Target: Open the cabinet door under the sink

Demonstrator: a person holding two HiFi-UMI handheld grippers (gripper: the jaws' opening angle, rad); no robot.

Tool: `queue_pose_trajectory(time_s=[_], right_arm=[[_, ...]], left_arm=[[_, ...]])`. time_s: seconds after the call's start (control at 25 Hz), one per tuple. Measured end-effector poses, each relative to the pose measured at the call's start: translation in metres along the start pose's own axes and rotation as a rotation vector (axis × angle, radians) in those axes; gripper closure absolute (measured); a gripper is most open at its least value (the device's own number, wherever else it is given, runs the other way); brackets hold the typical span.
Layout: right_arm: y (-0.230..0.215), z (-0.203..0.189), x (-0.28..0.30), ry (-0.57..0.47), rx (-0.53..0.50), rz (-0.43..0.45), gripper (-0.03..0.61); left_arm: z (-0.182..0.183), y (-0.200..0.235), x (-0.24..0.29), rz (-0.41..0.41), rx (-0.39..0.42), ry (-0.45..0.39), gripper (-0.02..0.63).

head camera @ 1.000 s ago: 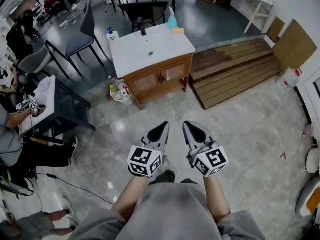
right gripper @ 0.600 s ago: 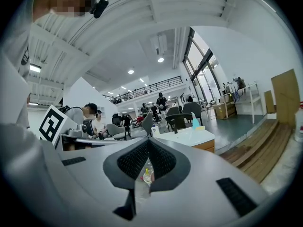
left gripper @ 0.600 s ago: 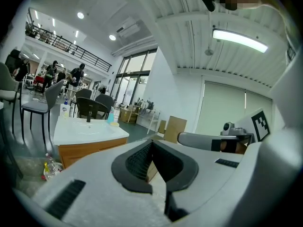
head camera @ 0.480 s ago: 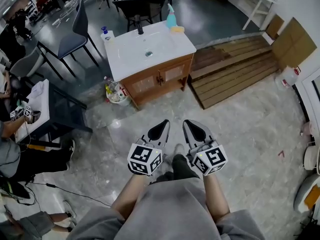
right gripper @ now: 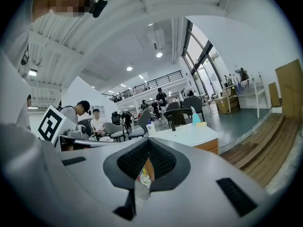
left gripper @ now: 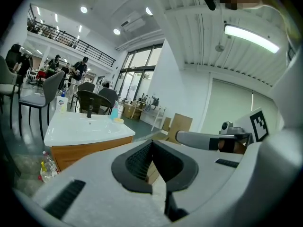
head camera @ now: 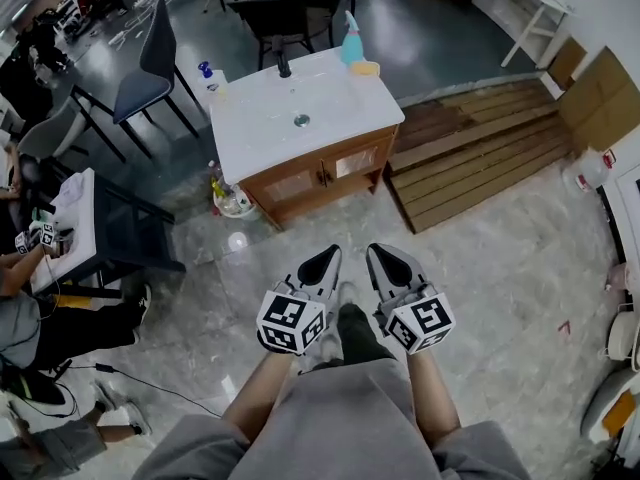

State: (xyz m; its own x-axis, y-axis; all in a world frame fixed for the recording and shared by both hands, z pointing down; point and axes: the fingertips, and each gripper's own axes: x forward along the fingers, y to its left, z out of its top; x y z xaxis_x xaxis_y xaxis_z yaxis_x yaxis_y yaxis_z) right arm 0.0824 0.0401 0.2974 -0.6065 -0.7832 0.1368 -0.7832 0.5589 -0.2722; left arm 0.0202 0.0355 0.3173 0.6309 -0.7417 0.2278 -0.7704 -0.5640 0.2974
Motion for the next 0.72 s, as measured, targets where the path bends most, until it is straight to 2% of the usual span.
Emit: queue_pose_trajectory(time_s=[0.48,0.72], right_arm=[[-0.07,-0.01,0.08,0.077,0.056,0.05,0.568],[-0.091,-0.031,0.112,0.125,0.093,0.071,0.568]], left_arm=[[-0.001,0.058,0.089,0.052,-0.044,0.066,0.606],[-0.023,0.087,0.113,0.085,-0.06,0.117,0.606]])
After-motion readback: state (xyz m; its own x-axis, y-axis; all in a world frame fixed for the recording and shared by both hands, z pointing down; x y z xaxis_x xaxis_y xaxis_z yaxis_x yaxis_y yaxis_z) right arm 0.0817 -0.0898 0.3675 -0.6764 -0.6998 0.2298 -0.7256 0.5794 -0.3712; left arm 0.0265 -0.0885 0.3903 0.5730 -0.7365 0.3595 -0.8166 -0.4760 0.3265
